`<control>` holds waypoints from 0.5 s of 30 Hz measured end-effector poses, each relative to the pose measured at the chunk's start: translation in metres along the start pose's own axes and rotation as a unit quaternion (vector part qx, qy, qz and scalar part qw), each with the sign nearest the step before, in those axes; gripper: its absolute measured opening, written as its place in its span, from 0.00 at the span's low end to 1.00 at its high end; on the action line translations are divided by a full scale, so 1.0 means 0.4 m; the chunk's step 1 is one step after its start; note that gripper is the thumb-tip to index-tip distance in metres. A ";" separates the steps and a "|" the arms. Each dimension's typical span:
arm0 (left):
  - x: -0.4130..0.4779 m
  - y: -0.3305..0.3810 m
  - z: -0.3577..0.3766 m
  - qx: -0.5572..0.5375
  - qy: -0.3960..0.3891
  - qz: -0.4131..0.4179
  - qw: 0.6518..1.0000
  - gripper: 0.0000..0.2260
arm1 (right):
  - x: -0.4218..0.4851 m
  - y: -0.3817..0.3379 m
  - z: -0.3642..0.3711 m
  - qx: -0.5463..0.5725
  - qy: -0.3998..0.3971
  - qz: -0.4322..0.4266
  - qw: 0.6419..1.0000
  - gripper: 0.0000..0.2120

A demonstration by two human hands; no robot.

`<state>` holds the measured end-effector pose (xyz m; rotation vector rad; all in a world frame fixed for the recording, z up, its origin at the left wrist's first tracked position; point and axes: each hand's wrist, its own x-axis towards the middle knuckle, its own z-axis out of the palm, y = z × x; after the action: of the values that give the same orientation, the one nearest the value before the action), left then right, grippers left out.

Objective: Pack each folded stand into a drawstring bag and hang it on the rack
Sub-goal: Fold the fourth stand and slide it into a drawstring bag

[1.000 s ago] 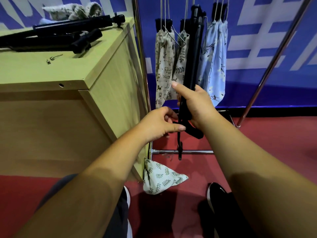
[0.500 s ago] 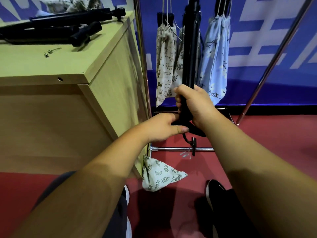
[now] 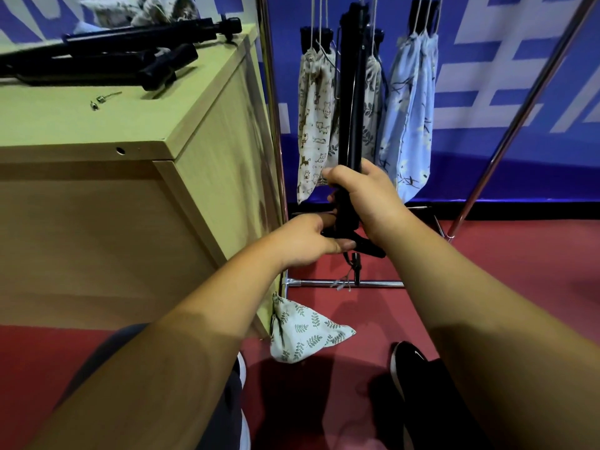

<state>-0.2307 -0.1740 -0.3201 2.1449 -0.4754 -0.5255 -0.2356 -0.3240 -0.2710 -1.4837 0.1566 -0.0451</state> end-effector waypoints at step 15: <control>-0.006 -0.060 0.025 0.084 0.061 -0.132 0.986 0.16 | 0.008 0.021 -0.045 -0.396 0.144 0.005 0.907 0.32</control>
<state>-0.2343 -0.1659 -0.3447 2.4037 -0.1729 -0.5100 -0.2352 -0.3416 -0.2809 -2.2881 0.4623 -0.2122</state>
